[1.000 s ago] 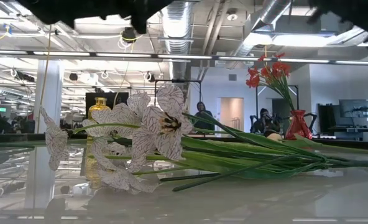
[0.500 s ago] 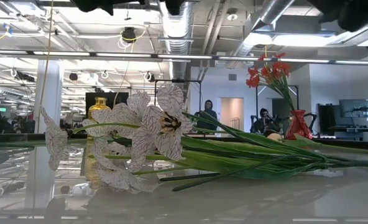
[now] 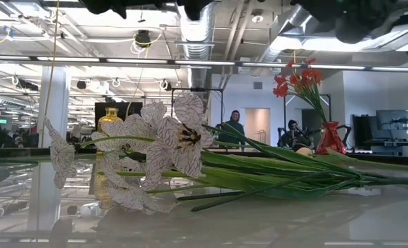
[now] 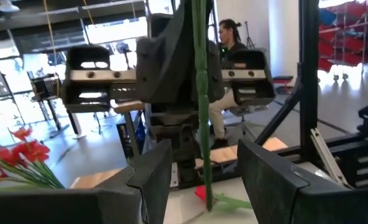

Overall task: Sort flowers into vase by color
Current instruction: Put the red flowers into the red vase

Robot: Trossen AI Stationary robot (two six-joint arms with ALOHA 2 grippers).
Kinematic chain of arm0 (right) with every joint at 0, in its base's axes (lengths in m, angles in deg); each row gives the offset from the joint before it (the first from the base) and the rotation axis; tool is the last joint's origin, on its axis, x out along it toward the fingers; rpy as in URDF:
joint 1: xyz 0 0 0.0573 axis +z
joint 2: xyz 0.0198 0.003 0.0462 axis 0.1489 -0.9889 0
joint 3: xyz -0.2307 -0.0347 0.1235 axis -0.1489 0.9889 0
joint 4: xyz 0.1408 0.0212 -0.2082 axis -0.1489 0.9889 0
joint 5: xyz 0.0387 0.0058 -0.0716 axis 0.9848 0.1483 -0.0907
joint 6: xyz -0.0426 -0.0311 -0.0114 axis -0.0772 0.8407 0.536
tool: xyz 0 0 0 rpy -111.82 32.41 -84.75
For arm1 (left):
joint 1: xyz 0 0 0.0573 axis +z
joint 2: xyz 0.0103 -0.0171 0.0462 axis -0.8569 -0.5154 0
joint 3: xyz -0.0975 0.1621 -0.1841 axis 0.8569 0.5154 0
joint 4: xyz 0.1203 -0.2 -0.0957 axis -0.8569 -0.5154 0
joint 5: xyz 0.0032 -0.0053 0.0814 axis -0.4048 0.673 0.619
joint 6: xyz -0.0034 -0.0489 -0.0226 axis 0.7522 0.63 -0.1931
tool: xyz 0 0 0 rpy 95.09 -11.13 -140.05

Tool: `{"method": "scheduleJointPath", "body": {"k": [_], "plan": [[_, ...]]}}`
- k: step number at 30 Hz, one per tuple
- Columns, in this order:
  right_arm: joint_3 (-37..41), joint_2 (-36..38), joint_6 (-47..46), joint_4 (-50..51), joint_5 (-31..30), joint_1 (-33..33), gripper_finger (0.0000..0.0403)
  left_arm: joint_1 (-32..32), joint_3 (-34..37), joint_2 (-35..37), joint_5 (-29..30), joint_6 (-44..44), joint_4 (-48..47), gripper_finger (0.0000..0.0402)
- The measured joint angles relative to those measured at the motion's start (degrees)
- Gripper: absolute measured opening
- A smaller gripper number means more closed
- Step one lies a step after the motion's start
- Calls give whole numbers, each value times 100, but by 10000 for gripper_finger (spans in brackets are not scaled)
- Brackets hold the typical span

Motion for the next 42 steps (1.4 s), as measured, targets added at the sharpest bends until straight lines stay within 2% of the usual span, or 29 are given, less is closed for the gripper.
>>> {"method": "scheduleJointPath", "body": {"k": [8, 11, 14, 16, 24, 30, 35, 38, 42], "plan": [[-236, -361, -6, -19, 7, -30, 19, -3, 2, 0, -207, 197, -261, 162], [-236, -350, -20, 26, 11, -39, 21, -5, 2, 0, -129, 248, -392, 115], [-236, -330, -22, 70, 18, -39, 26, -5, 2, 0, -105, 256, -486, 32], [-236, -328, -63, 116, 30, -37, 33, -5, 2, 2, -99, 304, -521, 12], [-243, -313, -553, 531, 31, -39, 73, -7, 11, 83, 50, 405, -766, 2], [-234, 1, -382, 1812, 27, -112, 149, -7, 13, 269, 180, 443, -1403, 1], [-233, 195, -22, 2758, 29, -193, 214, -7, 0, 595, 573, 408, -1857, 1], [-234, 136, 174, 2658, -13, -147, 229, -12, 2, 619, 604, 434, -1988, 0], [-258, -38, 222, 2533, -166, -143, 227, -54, 2, 571, 613, 451, -1936, 0]]}}
